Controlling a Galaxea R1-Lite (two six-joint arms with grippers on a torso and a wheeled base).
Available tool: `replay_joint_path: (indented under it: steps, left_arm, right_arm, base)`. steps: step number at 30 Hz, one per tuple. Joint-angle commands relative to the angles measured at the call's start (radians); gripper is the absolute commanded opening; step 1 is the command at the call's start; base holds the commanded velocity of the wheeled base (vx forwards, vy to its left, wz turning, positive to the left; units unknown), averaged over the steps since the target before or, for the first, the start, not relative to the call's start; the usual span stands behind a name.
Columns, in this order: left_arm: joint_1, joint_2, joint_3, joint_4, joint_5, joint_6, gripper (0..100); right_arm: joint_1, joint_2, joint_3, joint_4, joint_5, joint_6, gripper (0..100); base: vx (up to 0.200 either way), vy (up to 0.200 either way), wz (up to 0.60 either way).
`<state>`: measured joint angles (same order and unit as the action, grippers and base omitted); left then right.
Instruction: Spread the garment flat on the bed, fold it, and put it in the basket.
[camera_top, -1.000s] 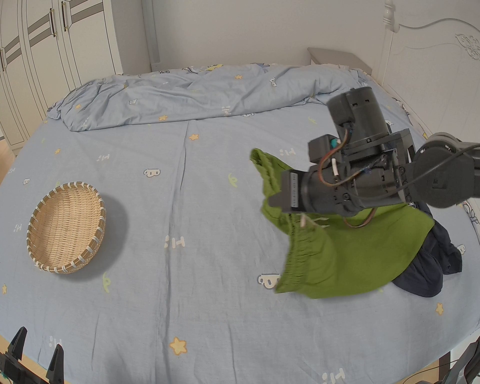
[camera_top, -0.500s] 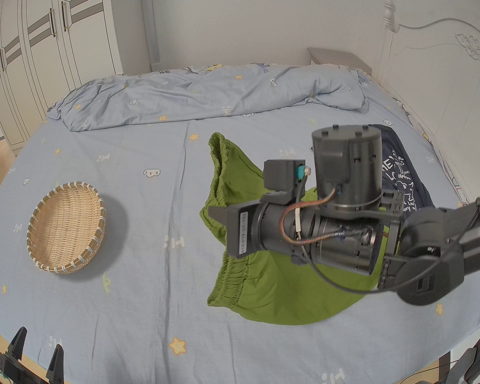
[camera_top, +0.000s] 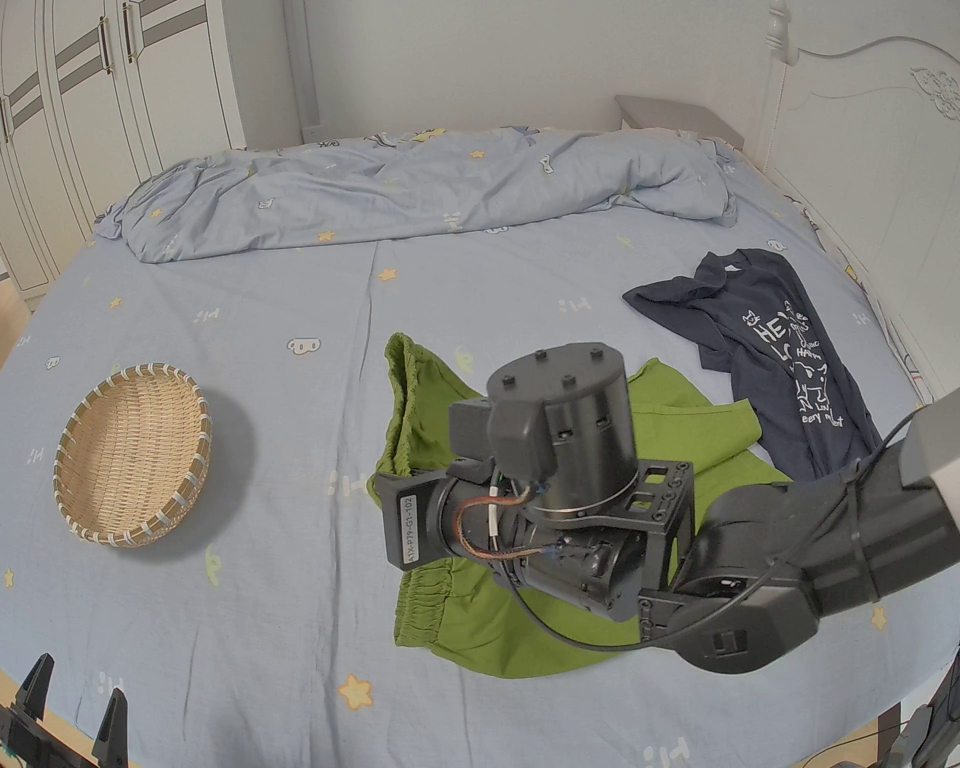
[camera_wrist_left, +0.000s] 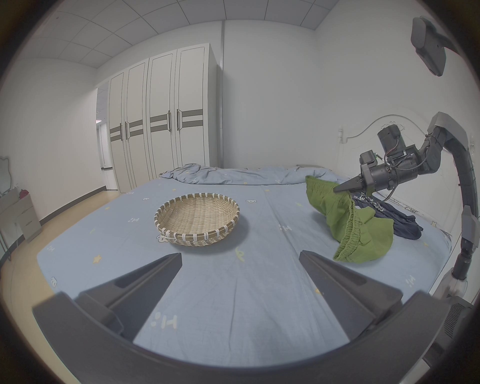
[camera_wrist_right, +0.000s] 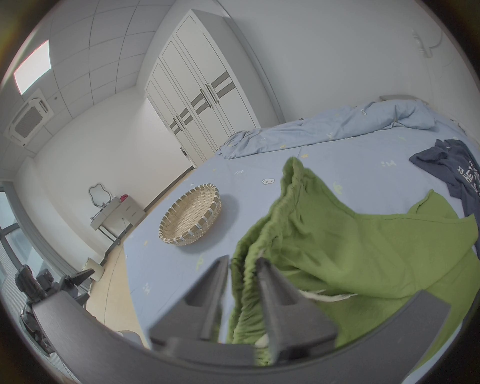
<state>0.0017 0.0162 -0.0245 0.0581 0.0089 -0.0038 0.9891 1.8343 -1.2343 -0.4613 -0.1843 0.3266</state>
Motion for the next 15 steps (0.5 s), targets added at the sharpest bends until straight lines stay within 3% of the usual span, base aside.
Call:
replay_joint_path:
  steps: [1,11,15]
  left_arm:
    - [0.000,-0.015,0.000,0.000,0.000,-0.001,100]
    - [0.000,-0.015,0.000,0.000,0.000,-0.001,100]
    - [0.000,-0.016,0.000,0.000,0.000,0.001,100]
  right_arm:
    - [-0.030,0.045,-0.019,0.013,0.008,-0.024,100]
    - [-0.066,0.059,-0.031,0.015,0.025,-0.046,100]
    - [-0.132,-0.004,0.002,0.016,0.025,-0.044,100]
  base:
    - [0.000,0.000,0.00]
    - [0.000,0.000,0.00]
    - [0.000,0.000,0.00]
